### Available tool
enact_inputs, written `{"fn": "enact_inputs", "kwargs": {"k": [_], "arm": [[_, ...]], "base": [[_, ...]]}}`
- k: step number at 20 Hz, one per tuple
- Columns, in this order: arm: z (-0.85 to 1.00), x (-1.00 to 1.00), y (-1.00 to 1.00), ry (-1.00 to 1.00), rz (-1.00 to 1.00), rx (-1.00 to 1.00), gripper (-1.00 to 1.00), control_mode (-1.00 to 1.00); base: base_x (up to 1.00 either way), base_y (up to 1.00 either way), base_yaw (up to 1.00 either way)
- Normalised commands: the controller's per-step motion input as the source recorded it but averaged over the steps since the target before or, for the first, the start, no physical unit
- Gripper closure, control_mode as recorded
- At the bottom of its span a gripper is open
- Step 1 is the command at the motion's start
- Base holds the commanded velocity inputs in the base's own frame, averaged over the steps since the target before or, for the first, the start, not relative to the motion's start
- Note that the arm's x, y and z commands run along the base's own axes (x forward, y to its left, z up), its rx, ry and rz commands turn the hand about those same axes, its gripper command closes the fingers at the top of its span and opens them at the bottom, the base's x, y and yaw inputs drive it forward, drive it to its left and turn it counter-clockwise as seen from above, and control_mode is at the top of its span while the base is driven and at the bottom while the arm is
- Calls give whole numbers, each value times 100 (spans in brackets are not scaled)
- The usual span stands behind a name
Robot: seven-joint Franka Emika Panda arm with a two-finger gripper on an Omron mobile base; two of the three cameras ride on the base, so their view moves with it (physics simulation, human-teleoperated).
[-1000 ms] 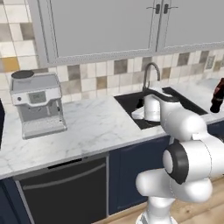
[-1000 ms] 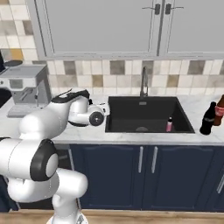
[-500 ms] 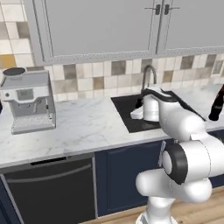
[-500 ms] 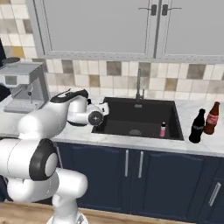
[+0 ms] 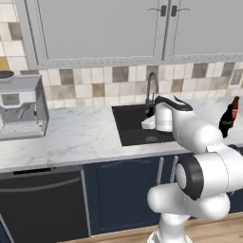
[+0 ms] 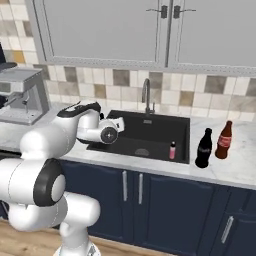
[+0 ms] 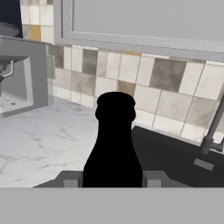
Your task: Place the large bottle from the dining counter next to the other large bottle outside the sink, and place the small bottle from the dining counter next to the other small bottle inside the sink.
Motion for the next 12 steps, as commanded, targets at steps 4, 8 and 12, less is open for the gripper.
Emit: {"fn": "enact_inputs", "kwargs": {"k": [4,8,12], "arm": [[0,0,0,0,0,0,100,100],[0,0,0,0,0,0,100,100],[0,0,0,0,0,0,100,100]], "base": [[20,-41,21],[26,-13,9],[43,-3,4]]}}
